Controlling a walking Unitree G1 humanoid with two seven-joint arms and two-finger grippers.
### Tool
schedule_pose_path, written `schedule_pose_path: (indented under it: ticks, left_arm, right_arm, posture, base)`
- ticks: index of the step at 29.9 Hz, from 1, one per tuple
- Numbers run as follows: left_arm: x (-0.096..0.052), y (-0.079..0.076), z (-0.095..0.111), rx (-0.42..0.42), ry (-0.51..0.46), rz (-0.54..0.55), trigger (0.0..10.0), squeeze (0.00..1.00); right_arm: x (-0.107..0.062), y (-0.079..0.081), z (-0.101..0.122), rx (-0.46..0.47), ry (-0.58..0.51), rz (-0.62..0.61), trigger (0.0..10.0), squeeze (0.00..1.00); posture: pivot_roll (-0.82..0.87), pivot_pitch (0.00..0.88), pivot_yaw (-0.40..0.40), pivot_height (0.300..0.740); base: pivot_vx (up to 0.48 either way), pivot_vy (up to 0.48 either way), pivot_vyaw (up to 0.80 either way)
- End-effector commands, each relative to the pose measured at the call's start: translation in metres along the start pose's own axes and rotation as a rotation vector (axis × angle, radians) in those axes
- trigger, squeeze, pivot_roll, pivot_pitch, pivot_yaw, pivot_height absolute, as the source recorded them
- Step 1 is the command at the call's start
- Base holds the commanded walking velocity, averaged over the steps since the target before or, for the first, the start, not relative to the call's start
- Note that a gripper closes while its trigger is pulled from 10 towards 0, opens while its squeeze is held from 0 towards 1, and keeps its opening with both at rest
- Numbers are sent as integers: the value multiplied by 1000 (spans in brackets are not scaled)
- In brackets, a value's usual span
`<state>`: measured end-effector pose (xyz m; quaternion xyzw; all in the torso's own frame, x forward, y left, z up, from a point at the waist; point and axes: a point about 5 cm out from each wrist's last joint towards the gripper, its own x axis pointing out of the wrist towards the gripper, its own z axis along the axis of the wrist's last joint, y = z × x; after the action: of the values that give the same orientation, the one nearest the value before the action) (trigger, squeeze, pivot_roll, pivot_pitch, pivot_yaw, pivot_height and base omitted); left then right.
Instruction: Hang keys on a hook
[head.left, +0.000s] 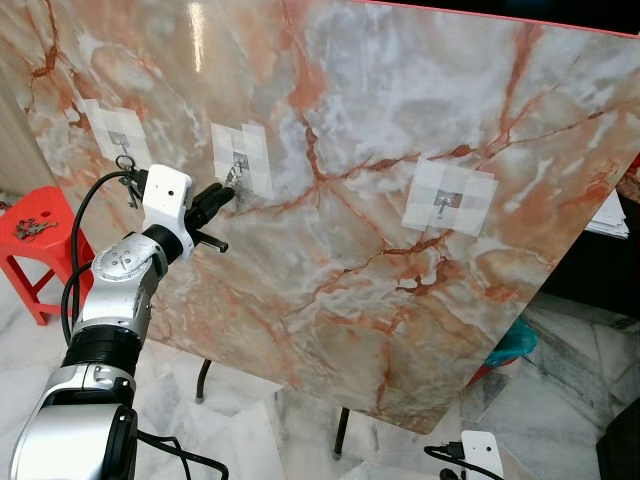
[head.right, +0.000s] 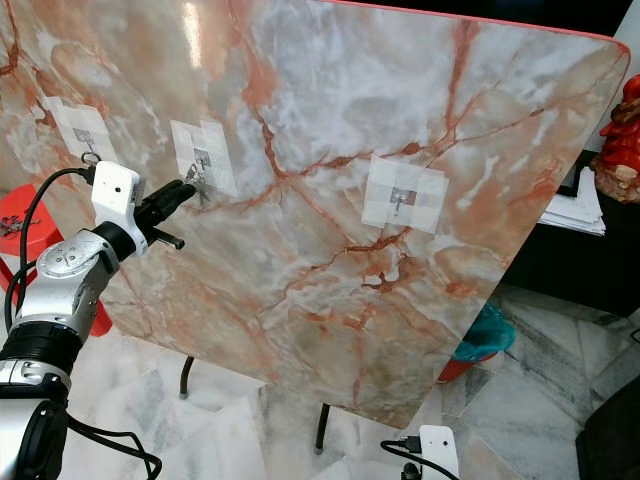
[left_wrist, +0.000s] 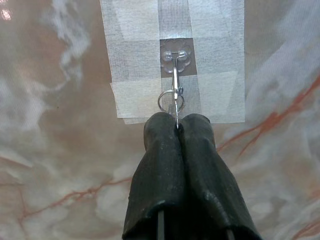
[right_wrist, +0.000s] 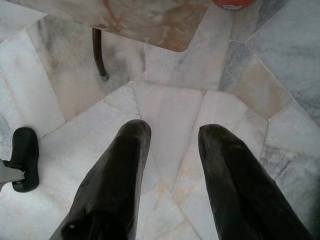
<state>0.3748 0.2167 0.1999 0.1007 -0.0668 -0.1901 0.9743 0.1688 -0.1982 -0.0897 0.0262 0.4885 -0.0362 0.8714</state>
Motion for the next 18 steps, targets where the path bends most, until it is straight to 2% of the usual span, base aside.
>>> schedule_pose_path:
  ticks: [1, 18]
  left_arm:
    - [5, -2, 13, 38, -42, -19, 10000, 0]
    - [3, -5, 17, 58, -57, -29, 10000, 0]
  right_arm:
    - [0, -4, 3, 4, -9, -10, 10000, 0]
    - [0, -1, 2, 1, -2, -6, 10000, 0]
  posture:
    - [130, 13, -59, 740]
    - [132, 13, -59, 740]
  base:
    - [0, 0, 0]
    - [0, 0, 0]
